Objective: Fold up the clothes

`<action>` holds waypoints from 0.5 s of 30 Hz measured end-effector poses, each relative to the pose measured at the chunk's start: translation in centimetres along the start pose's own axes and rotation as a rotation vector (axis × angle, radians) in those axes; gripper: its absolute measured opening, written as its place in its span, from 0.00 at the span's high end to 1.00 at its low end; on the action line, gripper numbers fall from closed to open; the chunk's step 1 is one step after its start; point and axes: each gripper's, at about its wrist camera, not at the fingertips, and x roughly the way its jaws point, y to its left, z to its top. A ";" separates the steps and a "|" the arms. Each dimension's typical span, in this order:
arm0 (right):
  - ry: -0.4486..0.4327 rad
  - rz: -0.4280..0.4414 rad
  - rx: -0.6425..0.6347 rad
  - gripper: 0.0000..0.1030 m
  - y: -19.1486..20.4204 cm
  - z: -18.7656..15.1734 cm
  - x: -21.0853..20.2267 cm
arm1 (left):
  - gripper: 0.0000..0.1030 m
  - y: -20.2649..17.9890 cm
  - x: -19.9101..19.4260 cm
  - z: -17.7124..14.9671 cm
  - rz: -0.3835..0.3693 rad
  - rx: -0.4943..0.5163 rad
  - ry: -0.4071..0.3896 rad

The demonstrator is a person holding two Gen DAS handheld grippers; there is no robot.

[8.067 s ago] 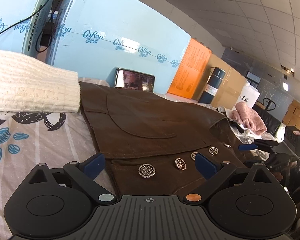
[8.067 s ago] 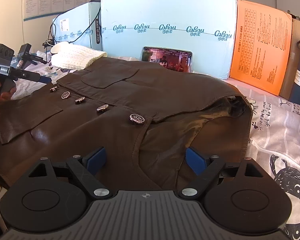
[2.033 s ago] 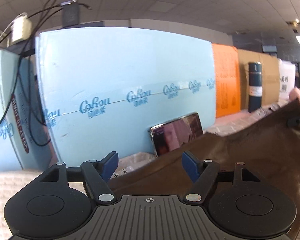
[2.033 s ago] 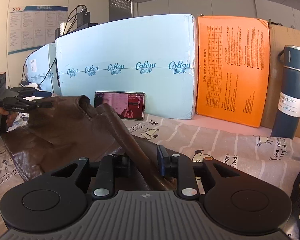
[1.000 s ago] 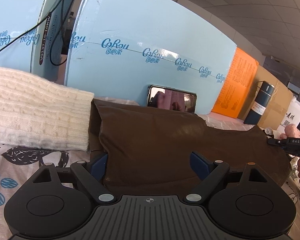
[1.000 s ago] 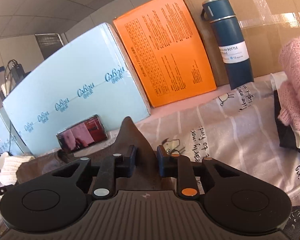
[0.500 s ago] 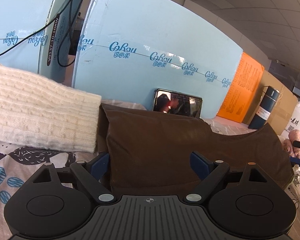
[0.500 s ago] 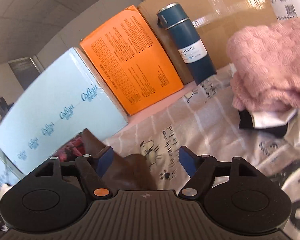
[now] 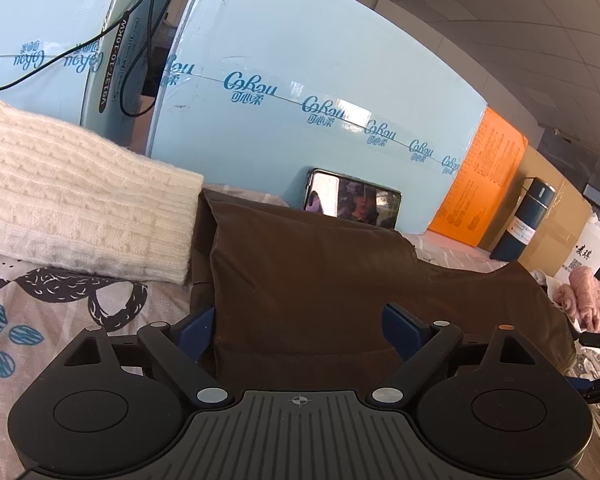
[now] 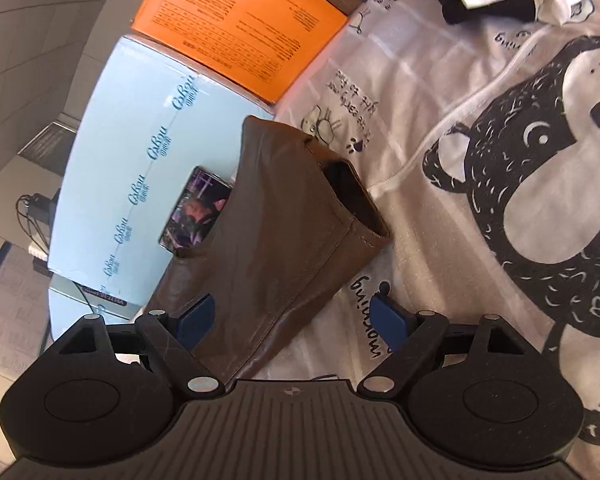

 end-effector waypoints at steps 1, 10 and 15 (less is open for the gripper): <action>-0.019 -0.002 -0.001 0.19 0.2 0.1 0.6 | 0.11 0.1 0.0 0.0 0.004 -0.004 0.003; -0.181 -0.003 0.045 0.87 0.4 0.4 5.2 | 0.11 -0.2 0.8 -0.3 0.002 0.018 0.041; -0.204 0.126 0.026 0.95 0.3 0.4 3.1 | 0.11 -0.8 0.9 -0.5 -0.026 0.050 0.050</action>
